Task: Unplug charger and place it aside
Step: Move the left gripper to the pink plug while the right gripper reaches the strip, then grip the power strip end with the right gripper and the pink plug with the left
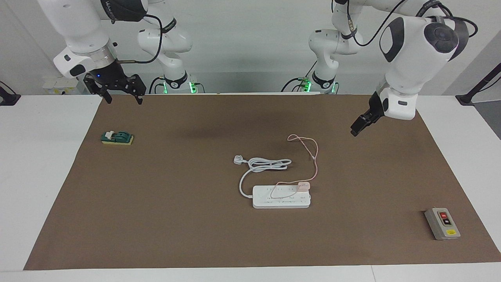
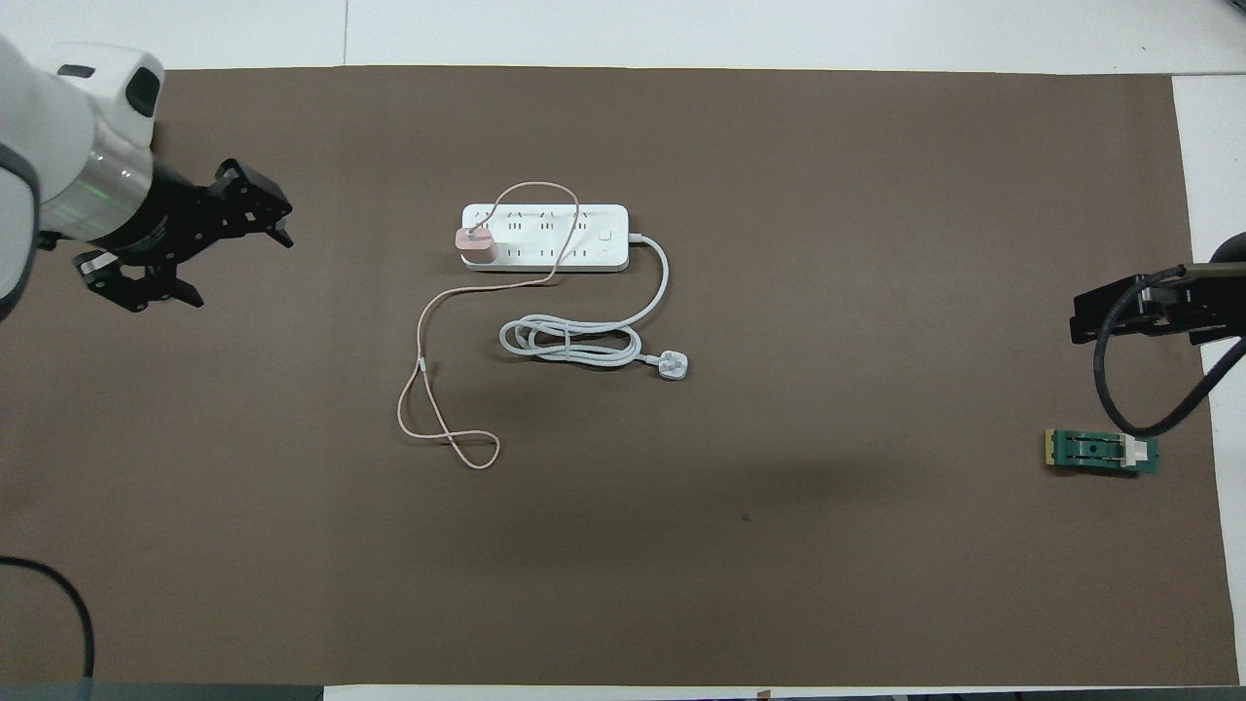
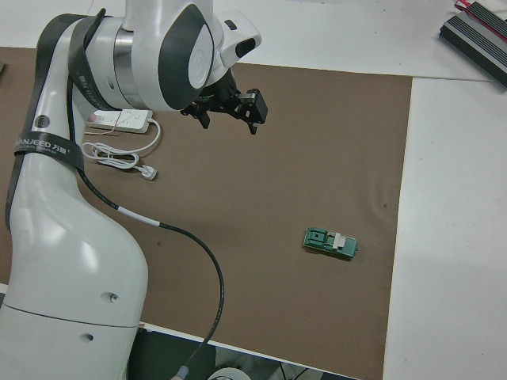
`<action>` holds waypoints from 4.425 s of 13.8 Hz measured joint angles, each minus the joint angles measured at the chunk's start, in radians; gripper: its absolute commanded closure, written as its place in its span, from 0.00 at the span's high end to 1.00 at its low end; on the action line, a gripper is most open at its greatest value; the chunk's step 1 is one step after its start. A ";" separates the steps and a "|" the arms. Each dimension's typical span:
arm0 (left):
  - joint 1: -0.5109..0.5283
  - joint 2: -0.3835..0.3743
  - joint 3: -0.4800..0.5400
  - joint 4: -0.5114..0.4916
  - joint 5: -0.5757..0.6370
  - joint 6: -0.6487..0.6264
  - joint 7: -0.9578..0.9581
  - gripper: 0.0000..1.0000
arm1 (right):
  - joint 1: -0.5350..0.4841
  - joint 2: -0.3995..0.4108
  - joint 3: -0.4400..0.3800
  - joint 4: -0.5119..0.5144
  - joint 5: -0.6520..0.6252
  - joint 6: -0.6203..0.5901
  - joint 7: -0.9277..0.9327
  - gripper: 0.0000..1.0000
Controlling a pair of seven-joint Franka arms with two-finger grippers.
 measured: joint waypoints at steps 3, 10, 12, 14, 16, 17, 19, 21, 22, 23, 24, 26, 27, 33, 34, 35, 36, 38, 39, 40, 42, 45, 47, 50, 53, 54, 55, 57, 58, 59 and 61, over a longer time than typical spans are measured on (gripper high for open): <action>-0.019 0.129 0.002 0.101 -0.017 0.053 -0.206 1.00 | 0.002 0.000 0.001 -0.009 0.003 0.004 0.002 1.00; -0.089 0.366 0.005 0.222 -0.019 0.217 -0.689 1.00 | 0.090 0.039 0.013 -0.115 0.140 0.153 0.381 1.00; -0.097 0.394 0.007 0.226 -0.013 0.247 -0.718 1.00 | 0.148 0.088 0.016 -0.120 0.182 0.214 0.520 1.00; -0.109 0.416 0.008 0.225 -0.006 0.279 -0.765 1.00 | 0.201 0.141 0.017 -0.121 0.240 0.288 0.644 1.00; -0.121 0.426 0.008 0.211 -0.003 0.306 -0.818 1.00 | 0.255 0.195 0.017 -0.121 0.298 0.379 0.758 1.00; -0.129 0.426 0.008 0.193 -0.003 0.328 -0.848 1.00 | 0.280 0.221 0.018 -0.121 0.328 0.425 0.810 1.00; -0.141 0.425 0.009 0.153 -0.002 0.388 -0.893 1.00 | 0.328 0.267 0.018 -0.120 0.387 0.502 0.903 1.00; -0.150 0.420 0.010 0.115 0.000 0.430 -0.905 1.00 | 0.361 0.317 0.018 -0.106 0.451 0.550 0.982 1.00; -0.150 0.416 0.010 0.099 0.002 0.446 -0.907 1.00 | 0.371 0.351 0.017 -0.085 0.479 0.564 1.021 1.00; -0.151 0.410 0.010 0.083 0.003 0.455 -0.907 1.00 | 0.378 0.391 0.017 -0.053 0.502 0.575 1.057 1.00; -0.155 0.402 0.010 0.067 0.003 0.459 -0.907 1.00 | 0.385 0.435 0.017 -0.016 0.527 0.588 1.087 1.00; -0.168 0.390 0.010 0.048 0.004 0.461 -0.910 0.87 | 0.396 0.518 0.017 0.041 0.587 0.633 1.119 1.00; -0.174 0.386 0.010 0.045 0.004 0.461 -0.911 0.79 | 0.401 0.554 0.017 0.059 0.617 0.661 1.125 1.00; -0.184 0.373 0.011 0.023 0.005 0.473 -0.927 0.39 | 0.404 0.718 0.015 0.196 0.731 0.702 1.244 1.00; -0.185 0.369 0.011 0.012 0.005 0.483 -0.933 0.27 | 0.405 0.745 0.015 0.217 0.737 0.699 1.255 1.00; -0.186 0.364 0.011 0.001 0.005 0.483 -0.936 0.17 | 0.404 0.771 0.015 0.236 0.747 0.692 1.258 1.00; -0.188 0.353 0.011 -0.015 0.005 0.480 -0.938 0.05 | 0.404 0.796 0.015 0.256 0.756 0.679 1.259 1.00; -0.190 0.340 0.011 -0.034 0.006 0.486 -0.941 0.00 | 0.404 0.836 0.015 0.289 0.773 0.672 1.261 1.00; -0.190 0.340 0.011 -0.035 0.006 0.487 -0.941 0.00 | 0.404 0.851 0.015 0.305 0.776 0.670 1.261 1.00; -0.190 0.340 0.011 -0.035 0.006 0.487 -0.941 0.00 | 0.404 0.862 0.015 0.320 0.778 0.667 1.262 1.00; -0.190 0.340 0.011 -0.035 0.006 0.487 -0.941 0.00 | 0.402 0.878 0.015 0.352 0.779 0.659 1.265 1.00; -0.190 0.340 0.011 -0.035 0.006 0.487 -0.941 0.00 | 0.400 0.902 0.013 0.390 0.779 0.657 1.272 1.00; -0.190 0.340 0.011 -0.035 0.006 0.487 -0.941 0.00 | 0.398 0.917 0.012 0.403 0.779 0.657 1.272 1.00; -0.190 0.339 0.011 -0.035 0.007 0.487 -0.941 0.00 | 0.397 0.932 0.012 0.424 0.779 0.657 1.272 1.00; -0.190 0.339 0.011 -0.035 0.007 0.487 -0.941 0.00 | 0.397 0.940 0.010 0.437 0.779 0.657 1.272 1.00; -0.190 0.339 0.012 -0.035 0.007 0.487 -0.941 0.00 | 0.397 0.945 0.009 0.445 0.777 0.657 1.272 1.00; -0.190 0.339 0.012 -0.035 0.007 0.487 -0.941 0.00 | 0.397 0.950 0.007 0.453 0.774 0.657 1.272 1.00; -0.190 0.339 0.012 -0.035 0.007 0.487 -0.941 0.00 | 0.397 0.958 0.005 0.464 0.773 0.657 1.272 1.00; -0.190 0.339 0.012 -0.035 0.007 0.487 -0.941 0.00 | 0.397 0.960 0.004 0.468 0.773 0.657 1.272 1.00; -0.190 0.339 0.012 -0.035 0.007 0.486 -0.941 0.00 | 0.397 0.961 0.004 0.469 0.773 0.657 1.272 1.00; -0.190 0.339 0.012 -0.035 0.007 0.486 -0.941 0.00 | 0.397 0.964 0.004 0.472 0.773 0.659 1.272 1.00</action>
